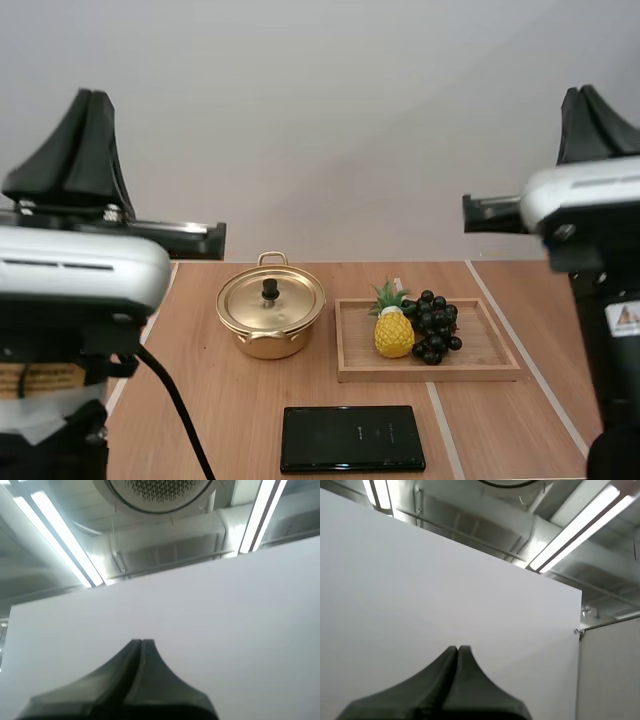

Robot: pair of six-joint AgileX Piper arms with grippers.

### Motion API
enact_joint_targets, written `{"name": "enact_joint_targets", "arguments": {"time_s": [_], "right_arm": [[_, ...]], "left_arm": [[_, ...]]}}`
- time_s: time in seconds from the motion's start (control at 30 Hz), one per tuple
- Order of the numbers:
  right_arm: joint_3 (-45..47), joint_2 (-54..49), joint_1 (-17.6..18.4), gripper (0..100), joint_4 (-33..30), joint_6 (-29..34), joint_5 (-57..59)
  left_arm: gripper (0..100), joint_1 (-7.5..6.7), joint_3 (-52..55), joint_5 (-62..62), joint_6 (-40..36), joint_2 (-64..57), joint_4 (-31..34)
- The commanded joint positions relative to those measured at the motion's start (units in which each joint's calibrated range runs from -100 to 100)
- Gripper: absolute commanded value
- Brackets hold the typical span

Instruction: Open the pot, put the grape inside, and close it

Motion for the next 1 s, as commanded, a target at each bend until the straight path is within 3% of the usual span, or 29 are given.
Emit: {"name": "enact_joint_targets", "arguments": {"time_s": [0.0, 0.2, 0.37, 0.43, 0.57, 0.67, 0.8, 0.97], "right_arm": [[-9.0, 3.3, 0.0, 0, 5.1, -2.5, 11.2], [-27.7, 12.4, 0.0, 0, 5.1, -2.5, 26.6], [-46.3, 21.9, 0.0, 0, 4.3, 0.0, 52.1], [-52.9, 26.1, -0.2, 0, 0.0, 6.8, 62.3], [-68.6, 37.2, -0.5, 0, -14.7, 24.0, 86.0], [-76.5, 43.8, -0.5, 0, -18.6, 26.8, 101.9], [-83.2, 51.6, -0.5, 0, -19.1, 26.8, 123.0], [-83.7, 57.4, -0.5, 0, -17.1, 26.8, 124.9]], "left_arm": [[0, 0.08, -9.4, 15.5, 0.6, 2.1, -5.6], [0, 0.08, -31.1, 35.8, 0.6, 13.2, -9.6], [0, 0.08, -48.6, 49.7, -2.3, 22.3, -9.6], [0, 0.08, -55.3, 55.6, -3.1, 26.0, -9.6], [0, 0.08, -66.1, 70.2, -3.2, 32.9, -9.6], [0, 0.08, -70.5, 79.6, -4.1, 36.6, -9.6], [0, 0.08, -72.8, 91.1, -4.6, 41.1, -9.6], [0, 0.08, -73.0, 101.9, -4.6, 46.6, -9.6]]}}
